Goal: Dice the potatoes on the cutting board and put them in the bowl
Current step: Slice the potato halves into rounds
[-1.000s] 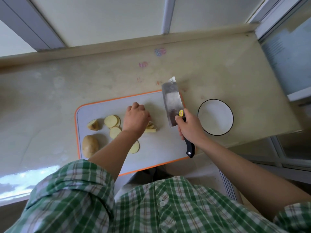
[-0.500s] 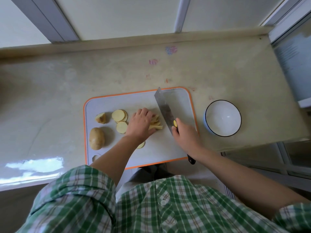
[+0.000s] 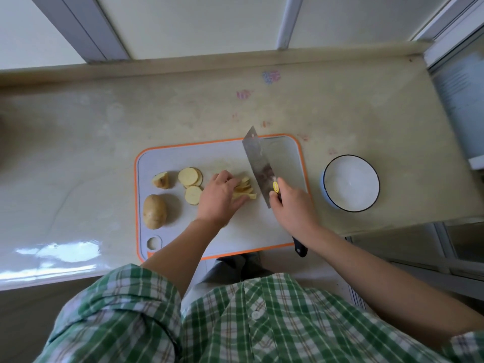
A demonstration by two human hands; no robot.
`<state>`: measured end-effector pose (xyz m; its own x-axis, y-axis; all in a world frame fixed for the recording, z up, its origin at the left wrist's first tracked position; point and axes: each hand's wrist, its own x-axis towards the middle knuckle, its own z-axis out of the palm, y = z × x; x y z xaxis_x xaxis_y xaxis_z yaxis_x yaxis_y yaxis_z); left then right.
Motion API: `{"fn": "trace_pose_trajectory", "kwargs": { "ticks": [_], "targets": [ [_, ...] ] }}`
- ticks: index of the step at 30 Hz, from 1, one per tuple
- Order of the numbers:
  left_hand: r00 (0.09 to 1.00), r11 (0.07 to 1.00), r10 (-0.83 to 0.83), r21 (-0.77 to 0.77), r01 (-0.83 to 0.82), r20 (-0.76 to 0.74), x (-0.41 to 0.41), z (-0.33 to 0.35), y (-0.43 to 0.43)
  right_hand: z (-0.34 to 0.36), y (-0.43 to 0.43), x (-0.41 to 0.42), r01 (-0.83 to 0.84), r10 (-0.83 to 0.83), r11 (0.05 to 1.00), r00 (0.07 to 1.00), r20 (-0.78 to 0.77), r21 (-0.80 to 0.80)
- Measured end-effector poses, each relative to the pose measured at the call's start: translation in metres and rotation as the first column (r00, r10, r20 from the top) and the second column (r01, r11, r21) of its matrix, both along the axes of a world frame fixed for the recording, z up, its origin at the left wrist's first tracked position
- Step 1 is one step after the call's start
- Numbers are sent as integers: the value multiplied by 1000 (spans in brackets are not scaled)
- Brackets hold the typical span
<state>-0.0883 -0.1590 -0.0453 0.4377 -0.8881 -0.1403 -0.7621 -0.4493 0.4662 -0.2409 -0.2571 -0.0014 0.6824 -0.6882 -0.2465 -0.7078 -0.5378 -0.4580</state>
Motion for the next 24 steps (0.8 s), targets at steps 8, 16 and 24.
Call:
{"fn": "trace_pose_trajectory", "kwargs": {
  "ticks": [8,16,24],
  "targets": [
    [999,999,23,-25,-23,24,-10,4,1,5,-1,5,5,-5,998,1000,-7,67],
    [986,990,-143,7,143,88,-19,1,16,6,-5,0,-8,11,997,999,-32,83],
    [992,997,-65,43,61,106,-14,-3,4,6,-4,-1,-21,25,999,997,-79,45]
  ]
}}
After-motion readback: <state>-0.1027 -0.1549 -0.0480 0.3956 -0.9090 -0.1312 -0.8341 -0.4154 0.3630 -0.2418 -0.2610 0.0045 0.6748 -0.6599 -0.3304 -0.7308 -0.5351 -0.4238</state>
